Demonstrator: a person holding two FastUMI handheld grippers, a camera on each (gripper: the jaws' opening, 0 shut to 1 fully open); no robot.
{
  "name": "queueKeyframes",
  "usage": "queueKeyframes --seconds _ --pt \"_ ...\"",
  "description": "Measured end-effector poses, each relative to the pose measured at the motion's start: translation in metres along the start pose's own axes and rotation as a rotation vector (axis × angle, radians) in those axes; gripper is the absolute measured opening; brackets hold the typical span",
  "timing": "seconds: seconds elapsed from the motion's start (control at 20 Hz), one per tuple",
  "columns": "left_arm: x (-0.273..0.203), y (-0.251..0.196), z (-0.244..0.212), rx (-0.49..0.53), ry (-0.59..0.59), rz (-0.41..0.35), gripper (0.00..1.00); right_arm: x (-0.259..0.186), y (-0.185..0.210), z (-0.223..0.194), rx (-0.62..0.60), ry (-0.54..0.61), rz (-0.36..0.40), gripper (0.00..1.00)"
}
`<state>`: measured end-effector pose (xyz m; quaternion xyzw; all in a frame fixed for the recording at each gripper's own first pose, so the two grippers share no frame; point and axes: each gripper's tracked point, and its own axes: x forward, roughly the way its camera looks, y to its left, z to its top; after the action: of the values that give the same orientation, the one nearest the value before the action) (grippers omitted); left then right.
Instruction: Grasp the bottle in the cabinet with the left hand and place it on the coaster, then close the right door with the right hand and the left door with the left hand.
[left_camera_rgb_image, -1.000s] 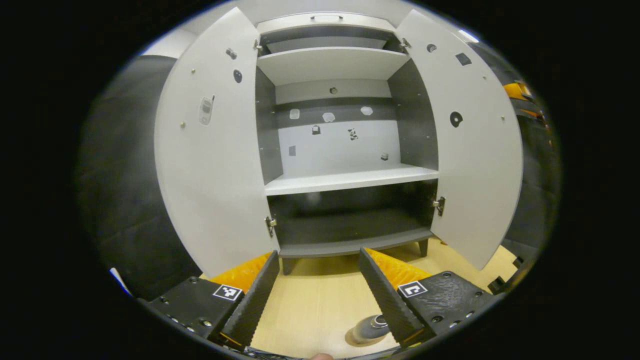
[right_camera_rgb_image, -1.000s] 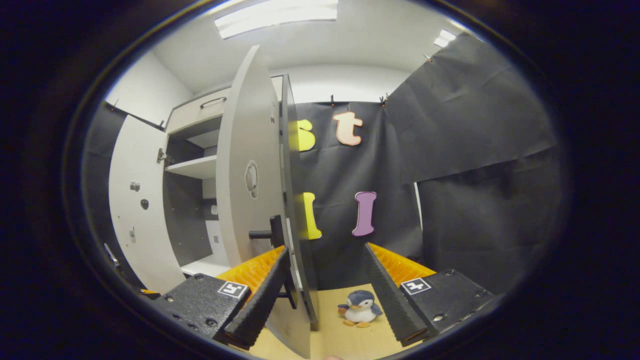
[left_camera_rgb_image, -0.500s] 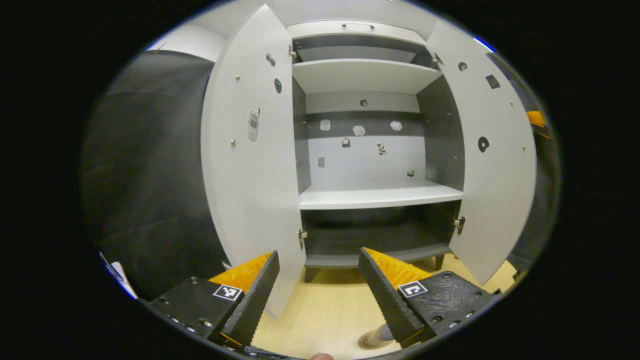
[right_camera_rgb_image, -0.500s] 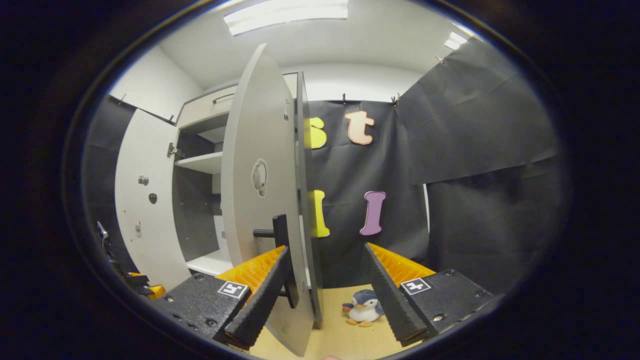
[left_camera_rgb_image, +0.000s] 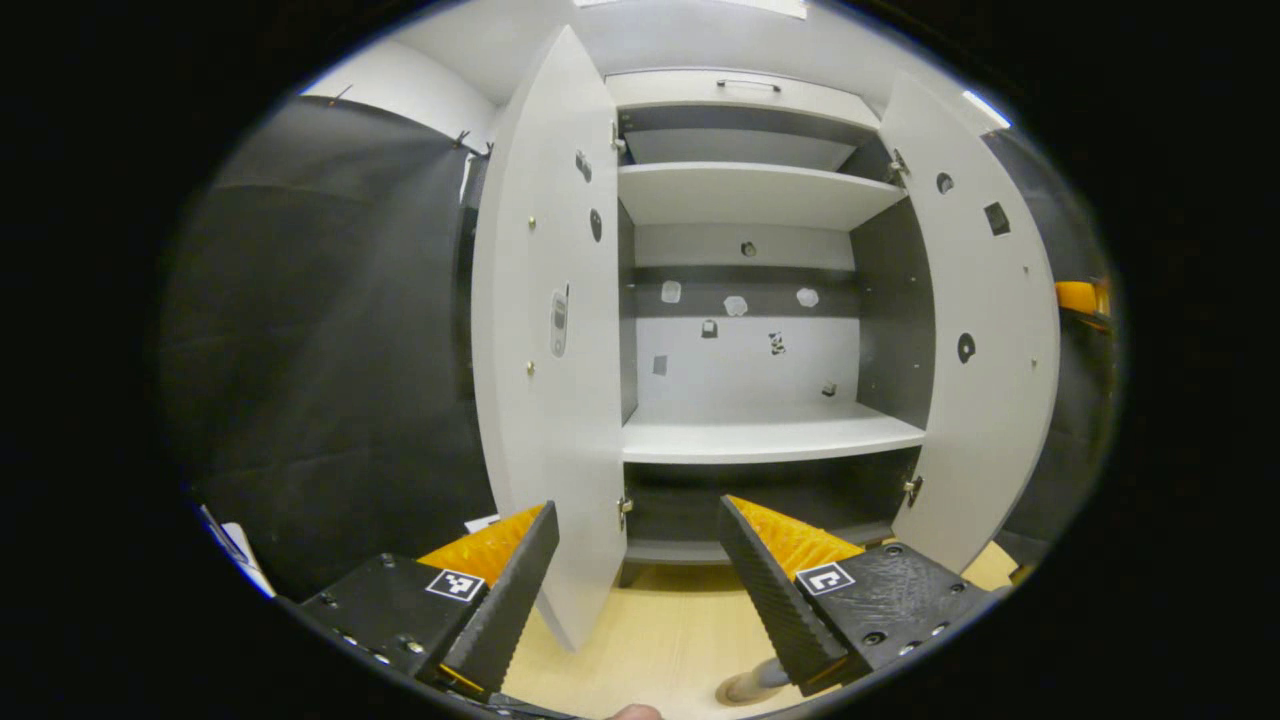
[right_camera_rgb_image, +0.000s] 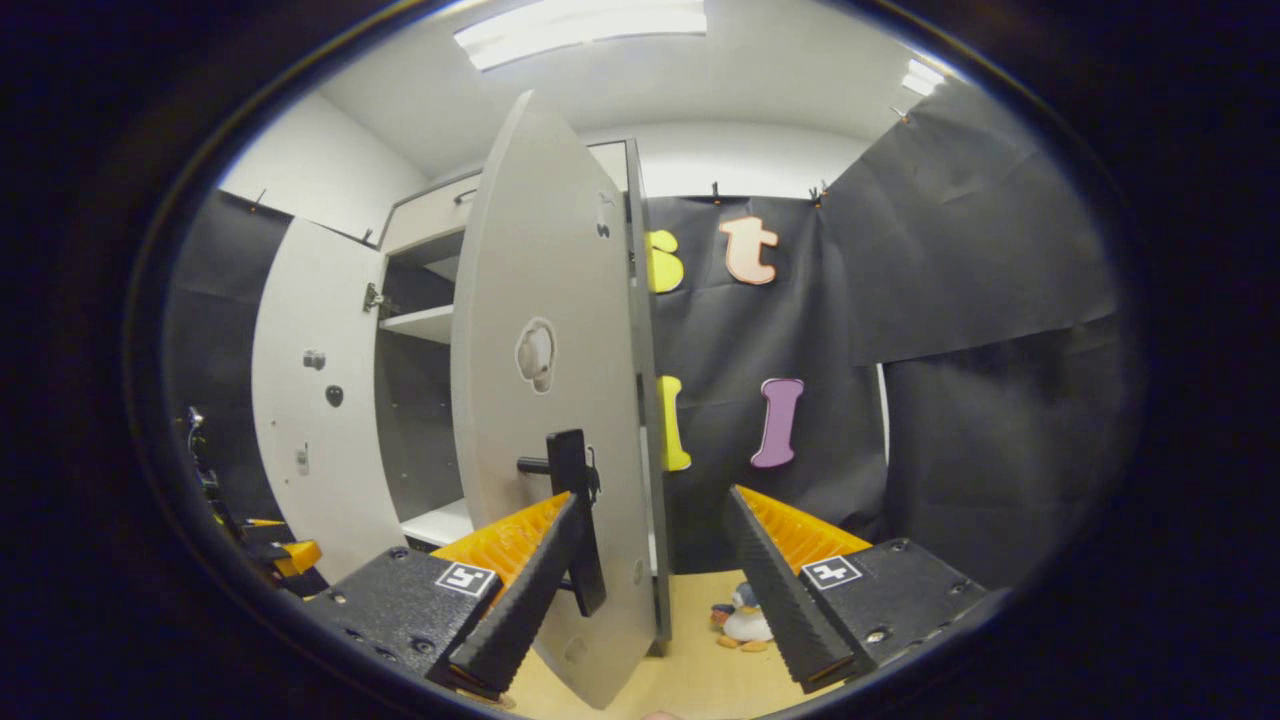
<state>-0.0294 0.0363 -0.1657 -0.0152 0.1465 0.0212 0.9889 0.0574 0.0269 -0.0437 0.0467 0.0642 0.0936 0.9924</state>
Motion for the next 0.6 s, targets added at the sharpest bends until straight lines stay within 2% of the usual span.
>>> queueKeyframes --seconds 0.05,0.1,0.3,0.35,0.4,0.55,0.6 --pt "-0.002 0.001 0.000 0.009 0.009 -0.001 0.97 0.001 0.004 -0.001 0.003 0.003 0.014 0.92" --pt "-0.003 0.006 0.003 0.015 0.009 0.008 0.97 0.003 0.009 -0.002 0.004 0.006 0.025 0.96" --pt "-0.010 0.028 0.014 0.023 0.000 0.046 0.96 0.010 0.023 -0.001 -0.016 0.002 0.060 0.96" --pt "-0.011 0.030 0.017 0.011 -0.001 0.038 0.98 0.012 0.025 -0.002 -0.019 0.006 0.068 0.96" --pt "-0.012 0.030 0.015 -0.011 0.012 0.019 0.98 0.014 0.028 -0.003 -0.017 0.005 0.077 0.92" --pt "-0.014 0.056 0.016 -0.043 0.022 0.069 0.98 0.023 0.038 -0.004 0.001 0.014 0.100 0.96" --pt "-0.016 0.068 0.019 -0.045 0.017 0.093 0.98 0.026 0.043 -0.004 0.002 0.018 0.116 0.92"
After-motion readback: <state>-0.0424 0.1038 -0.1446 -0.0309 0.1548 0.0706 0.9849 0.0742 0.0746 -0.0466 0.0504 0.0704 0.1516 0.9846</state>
